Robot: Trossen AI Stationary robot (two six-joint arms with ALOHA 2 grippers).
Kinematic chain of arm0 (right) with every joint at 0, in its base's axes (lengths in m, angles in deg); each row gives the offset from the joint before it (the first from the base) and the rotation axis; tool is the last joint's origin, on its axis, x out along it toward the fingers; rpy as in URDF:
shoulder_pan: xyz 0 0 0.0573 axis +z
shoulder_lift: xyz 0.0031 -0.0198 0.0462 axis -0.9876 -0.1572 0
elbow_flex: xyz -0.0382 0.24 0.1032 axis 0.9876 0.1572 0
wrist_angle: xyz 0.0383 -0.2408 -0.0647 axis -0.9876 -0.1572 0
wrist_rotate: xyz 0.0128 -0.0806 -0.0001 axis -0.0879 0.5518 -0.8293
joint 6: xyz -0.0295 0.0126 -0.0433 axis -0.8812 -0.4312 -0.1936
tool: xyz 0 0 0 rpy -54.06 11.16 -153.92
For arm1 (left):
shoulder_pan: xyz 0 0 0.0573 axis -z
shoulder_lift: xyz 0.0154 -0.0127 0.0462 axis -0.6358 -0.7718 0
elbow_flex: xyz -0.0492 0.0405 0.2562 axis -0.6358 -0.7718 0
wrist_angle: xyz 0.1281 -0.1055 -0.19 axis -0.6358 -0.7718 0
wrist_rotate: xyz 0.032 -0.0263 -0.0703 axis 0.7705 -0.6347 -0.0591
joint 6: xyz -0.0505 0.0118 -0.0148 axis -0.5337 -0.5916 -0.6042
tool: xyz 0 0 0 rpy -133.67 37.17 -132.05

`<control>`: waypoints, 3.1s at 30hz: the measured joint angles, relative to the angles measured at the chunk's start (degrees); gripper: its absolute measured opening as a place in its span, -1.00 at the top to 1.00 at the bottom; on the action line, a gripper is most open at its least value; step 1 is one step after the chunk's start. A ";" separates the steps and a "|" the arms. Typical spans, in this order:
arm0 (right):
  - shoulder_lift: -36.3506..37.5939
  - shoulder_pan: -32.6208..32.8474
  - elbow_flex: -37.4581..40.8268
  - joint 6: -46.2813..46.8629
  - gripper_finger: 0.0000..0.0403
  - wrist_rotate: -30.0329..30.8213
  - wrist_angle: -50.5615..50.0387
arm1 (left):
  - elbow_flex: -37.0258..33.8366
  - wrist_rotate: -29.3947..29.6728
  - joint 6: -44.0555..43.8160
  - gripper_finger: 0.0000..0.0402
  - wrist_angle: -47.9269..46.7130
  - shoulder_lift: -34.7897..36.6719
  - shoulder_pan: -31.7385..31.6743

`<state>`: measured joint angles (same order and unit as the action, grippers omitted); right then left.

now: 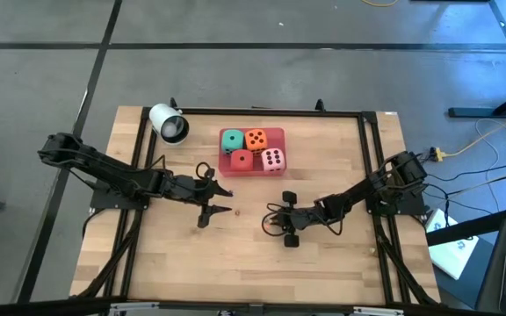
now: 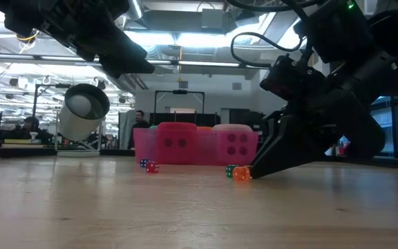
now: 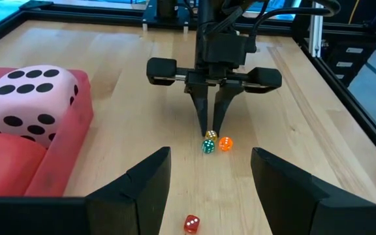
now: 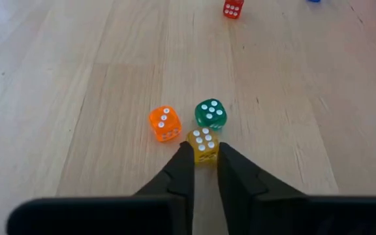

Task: Pick & Place Dice
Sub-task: Put the small yellow dice into the pink bin

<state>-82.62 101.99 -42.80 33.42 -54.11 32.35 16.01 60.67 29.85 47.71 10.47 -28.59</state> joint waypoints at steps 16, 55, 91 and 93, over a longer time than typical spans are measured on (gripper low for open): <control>-0.01 0.00 0.04 0.30 0.75 0.00 0.25 | 0.00 -0.04 -0.35 -0.04 0.00 0.00 0.00; 15.43 -0.23 -15.33 -20.79 0.74 15.08 -24.44 | 0.00 -0.11 -22.54 -0.04 13.41 0.02 -3.33; 15.32 -2.34 -20.37 -36.58 0.74 18.36 -17.19 | 3.57 -6.25 -35.86 -0.04 36.60 -16.18 -7.98; 15.32 -2.34 -20.37 -36.58 0.74 18.44 -17.19 | 3.59 -6.27 -35.84 -0.04 36.36 -16.38 -8.04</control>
<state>-67.30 99.65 -63.17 -3.16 -35.67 15.16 19.60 54.40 -5.99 84.07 -5.91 -36.63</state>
